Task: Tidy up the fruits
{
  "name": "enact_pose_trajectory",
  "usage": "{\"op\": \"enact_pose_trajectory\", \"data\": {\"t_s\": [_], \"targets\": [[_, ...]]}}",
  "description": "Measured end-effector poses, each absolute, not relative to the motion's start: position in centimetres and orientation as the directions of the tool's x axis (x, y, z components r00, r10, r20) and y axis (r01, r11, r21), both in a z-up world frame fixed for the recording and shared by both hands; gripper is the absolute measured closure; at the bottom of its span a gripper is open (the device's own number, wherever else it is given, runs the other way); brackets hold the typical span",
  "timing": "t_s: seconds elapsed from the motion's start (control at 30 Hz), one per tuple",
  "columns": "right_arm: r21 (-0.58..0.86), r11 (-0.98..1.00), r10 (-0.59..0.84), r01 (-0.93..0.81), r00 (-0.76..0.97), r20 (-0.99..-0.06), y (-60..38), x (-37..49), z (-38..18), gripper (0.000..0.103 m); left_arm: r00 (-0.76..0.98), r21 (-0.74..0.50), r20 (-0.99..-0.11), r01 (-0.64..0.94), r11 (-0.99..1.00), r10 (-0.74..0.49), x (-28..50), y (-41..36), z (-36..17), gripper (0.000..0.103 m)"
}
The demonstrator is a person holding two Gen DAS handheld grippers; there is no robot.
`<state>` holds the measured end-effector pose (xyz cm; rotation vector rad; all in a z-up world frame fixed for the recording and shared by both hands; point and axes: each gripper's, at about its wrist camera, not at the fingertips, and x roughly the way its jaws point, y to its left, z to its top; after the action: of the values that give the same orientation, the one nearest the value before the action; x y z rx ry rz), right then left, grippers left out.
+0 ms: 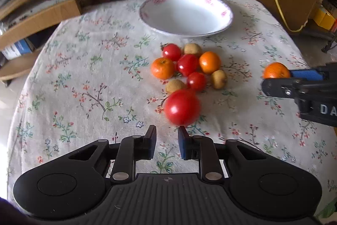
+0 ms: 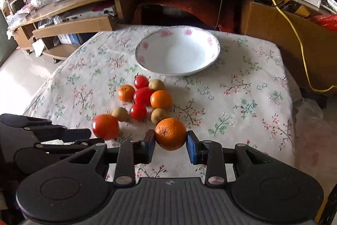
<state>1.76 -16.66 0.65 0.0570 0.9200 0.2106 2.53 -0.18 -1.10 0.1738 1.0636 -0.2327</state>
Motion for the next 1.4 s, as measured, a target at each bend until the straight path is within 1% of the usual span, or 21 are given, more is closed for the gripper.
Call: {"op": "enact_pose_trajectory", "data": {"t_s": [0.03, 0.07, 0.1, 0.13, 0.17, 0.2, 0.23, 0.33, 0.43, 0.53, 0.57, 0.6, 0.63, 0.87, 1.1, 1.23, 1.3, 1.4], "targets": [[0.139, 0.978, 0.203, -0.153, 0.582, -0.788, -16.8, 2.0, 0.5, 0.07, 0.47, 0.018, -0.876, 0.263, 0.965, -0.112, 2.8, 0.0, -1.3, 0.069], [0.141, 0.979, 0.2, -0.146, 0.575, -0.793, -16.9, 2.2, 0.2, 0.07, 0.47, -0.006, -0.873, 0.258, 0.966, -0.131, 3.0, 0.2, -1.4, 0.063], [0.145, 0.98, 0.198, -0.138, 0.57, -0.798, -17.0, 2.4, -0.1, 0.07, 0.463, -0.035, -0.873, 0.254, 0.967, -0.153, 3.1, 0.3, -1.3, 0.052], [0.15, 0.98, 0.199, -0.133, 0.563, -0.802, -17.2, 2.6, -0.3, 0.07, 0.46, -0.063, -0.87, 0.256, 0.965, -0.179, 3.2, 0.3, -1.2, 0.046], [0.152, 0.98, 0.2, -0.131, 0.559, -0.805, -17.3, 2.7, -0.4, 0.07, 0.47, -0.069, -0.862, 0.264, 0.962, -0.191, 3.2, 0.1, -1.0, 0.035], [0.156, 0.979, 0.201, -0.128, 0.558, -0.805, -17.4, 2.8, -0.5, 0.07, 0.485, -0.057, -0.854, 0.272, 0.961, -0.187, 3.2, -0.2, -0.8, 0.03], [0.16, 0.979, 0.203, -0.125, 0.558, -0.805, -17.5, 2.9, -0.5, 0.07, 0.499, -0.044, -0.847, 0.281, 0.959, -0.185, 3.1, -0.5, -0.5, 0.03], [0.178, 0.977, 0.214, -0.119, 0.56, -0.8, -18.0, 3.1, -0.4, 0.07, 0.509, -0.058, -0.835, 0.299, 0.953, -0.21, 3.4, -1.5, -0.1, 0.025], [0.189, 0.976, 0.219, -0.112, 0.57, -0.792, -18.4, 3.3, -0.1, 0.07, 0.507, -0.03, -0.843, 0.289, 0.957, -0.179, 4.2, -2.6, -1.0, 0.027], [0.196, 0.975, 0.218, -0.101, 0.575, -0.789, -18.8, 3.4, 0.1, 0.07, 0.467, -0.037, -0.866, 0.291, 0.956, -0.176, 5.0, -3.4, -2.0, 0.039], [0.198, 0.975, 0.218, -0.099, 0.575, -0.788, -18.9, 3.5, 0.1, 0.07, 0.455, -0.031, -0.874, 0.293, 0.955, -0.169, 5.0, -3.5, -2.4, 0.049], [0.199, 0.975, 0.218, -0.097, 0.574, -0.789, -19.0, 3.6, 0.0, 0.07, 0.445, -0.017, -0.882, 0.296, 0.955, -0.153, 5.0, -3.8, -2.8, 0.052], [0.2, 0.975, 0.218, -0.094, 0.573, -0.79, -19.2, 3.7, 0.0, 0.07, 0.458, -0.005, -0.876, 0.297, 0.955, -0.147, 4.8, -3.8, -2.8, 0.053], [0.208, 0.974, 0.22, -0.088, 0.572, -0.79, -19.3, 4.3, 0.0, 0.07, 0.451, -0.033, -0.877, 0.287, 0.957, -0.165, 4.7, -3.4, -2.4, 0.053], [0.204, 0.974, 0.221, -0.095, 0.575, -0.788, -19.0, 4.8, 0.0, 0.07, 0.476, -0.084, -0.851, 0.29, 0.953, -0.22, 4.4, -3.0, 0.1, 0.054], [0.207, 0.974, 0.22, -0.092, 0.587, -0.779, -19.1, 5.9, 0.4, 0.07, 0.507, -0.094, -0.829, 0.286, 0.954, -0.234, 5.8, -3.3, 1.3, 0.054], [0.208, 0.973, 0.225, -0.098, 0.592, -0.774, -18.9, 6.7, 0.7, 0.07, 0.528, -0.092, -0.817, 0.278, 0.956, -0.232, 7.0, -3.3, 2.0, 0.061], [0.2, 0.974, 0.226, -0.11, 0.598, -0.769, -18.5, 8.2, 0.9, 0.07, 0.548, -0.098, -0.803, 0.266, 0.959, -0.233, 9.1, -3.3, 2.6, 0.061]]}}
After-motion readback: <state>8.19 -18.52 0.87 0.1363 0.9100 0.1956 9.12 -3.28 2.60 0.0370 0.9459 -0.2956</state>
